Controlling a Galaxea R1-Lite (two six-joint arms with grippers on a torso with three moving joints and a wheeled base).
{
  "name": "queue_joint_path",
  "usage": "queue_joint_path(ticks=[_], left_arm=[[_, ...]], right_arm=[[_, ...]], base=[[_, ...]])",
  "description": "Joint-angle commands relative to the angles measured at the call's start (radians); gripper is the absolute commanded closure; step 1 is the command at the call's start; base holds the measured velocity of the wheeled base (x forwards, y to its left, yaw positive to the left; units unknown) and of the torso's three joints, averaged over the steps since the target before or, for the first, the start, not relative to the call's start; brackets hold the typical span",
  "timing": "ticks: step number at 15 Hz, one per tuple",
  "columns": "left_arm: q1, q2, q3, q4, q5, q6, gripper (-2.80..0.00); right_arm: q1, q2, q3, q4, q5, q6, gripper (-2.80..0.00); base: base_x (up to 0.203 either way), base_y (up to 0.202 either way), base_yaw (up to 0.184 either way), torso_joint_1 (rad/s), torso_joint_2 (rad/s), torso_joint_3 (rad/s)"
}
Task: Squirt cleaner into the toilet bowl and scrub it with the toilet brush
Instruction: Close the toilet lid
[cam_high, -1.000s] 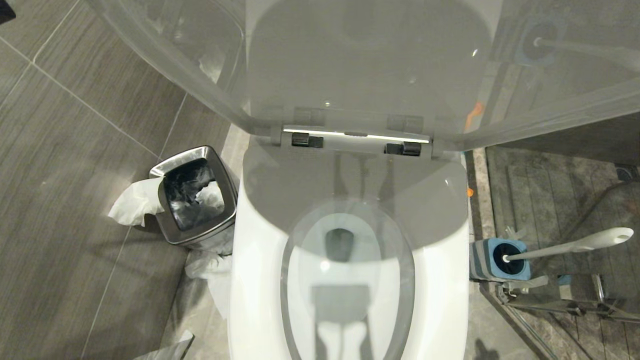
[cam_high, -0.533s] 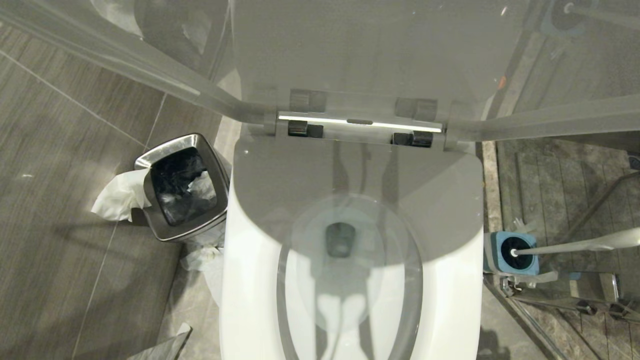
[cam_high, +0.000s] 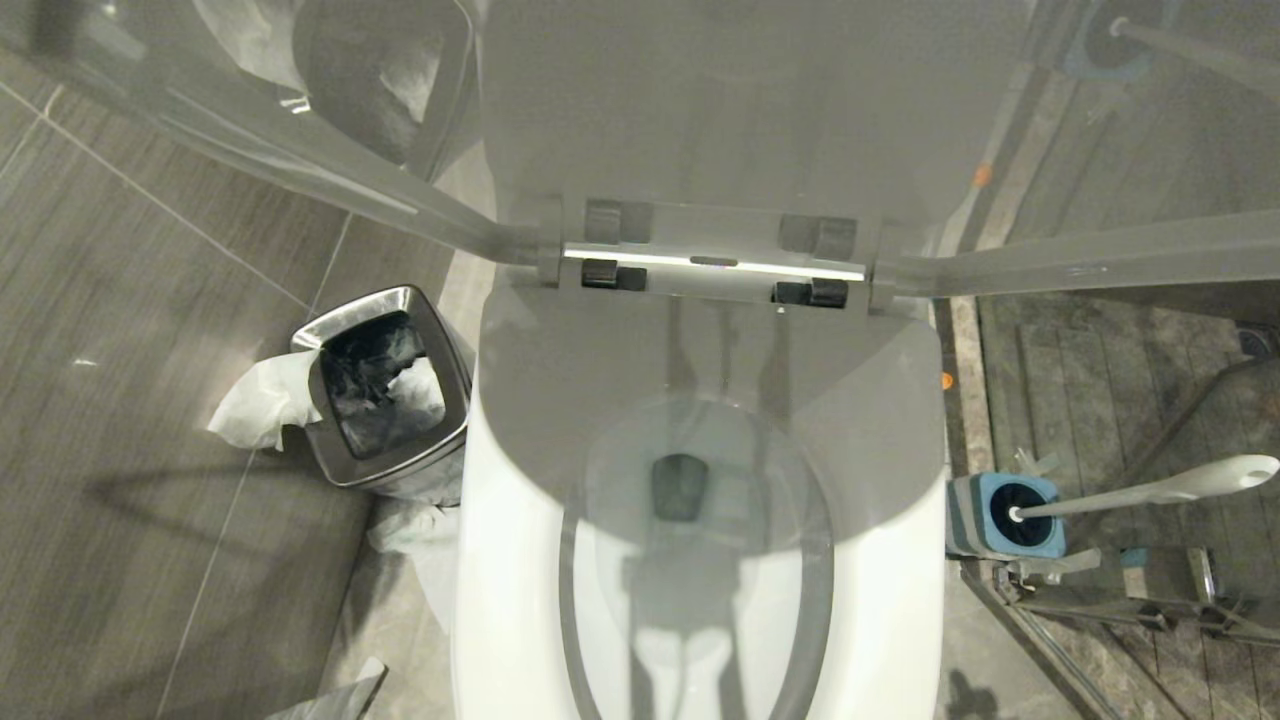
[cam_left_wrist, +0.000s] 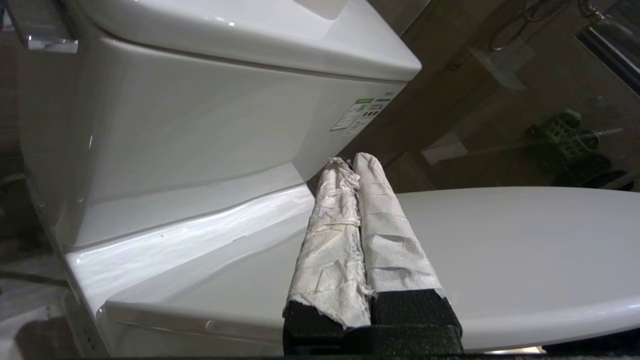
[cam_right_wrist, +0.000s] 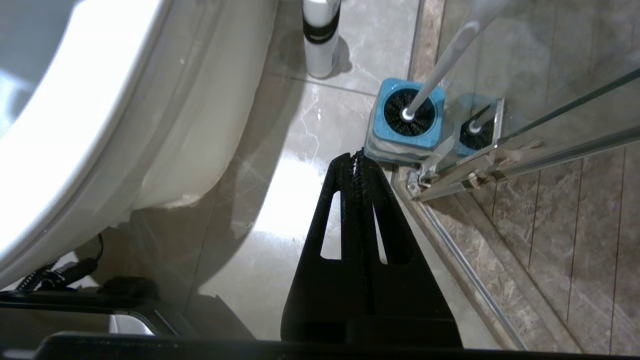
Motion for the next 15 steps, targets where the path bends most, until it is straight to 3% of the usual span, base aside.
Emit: queue_joint_path(ticks=[1, 15], left_arm=[[0.001, 0.003, -0.001, -0.002, -0.004, -0.001, 0.00], [0.002, 0.026, -0.047, 0.022, -0.007, 0.000, 0.00]], right_arm=[[0.001, 0.001, 0.000, 0.000, 0.000, 0.000, 0.00], [0.001, 0.001, 0.000, 0.000, 0.000, 0.000, 0.00]], base=[[0.000, 0.000, 0.000, 0.002, 0.00, 0.188], [0.000, 0.000, 0.000, 0.001, 0.00, 0.206]])
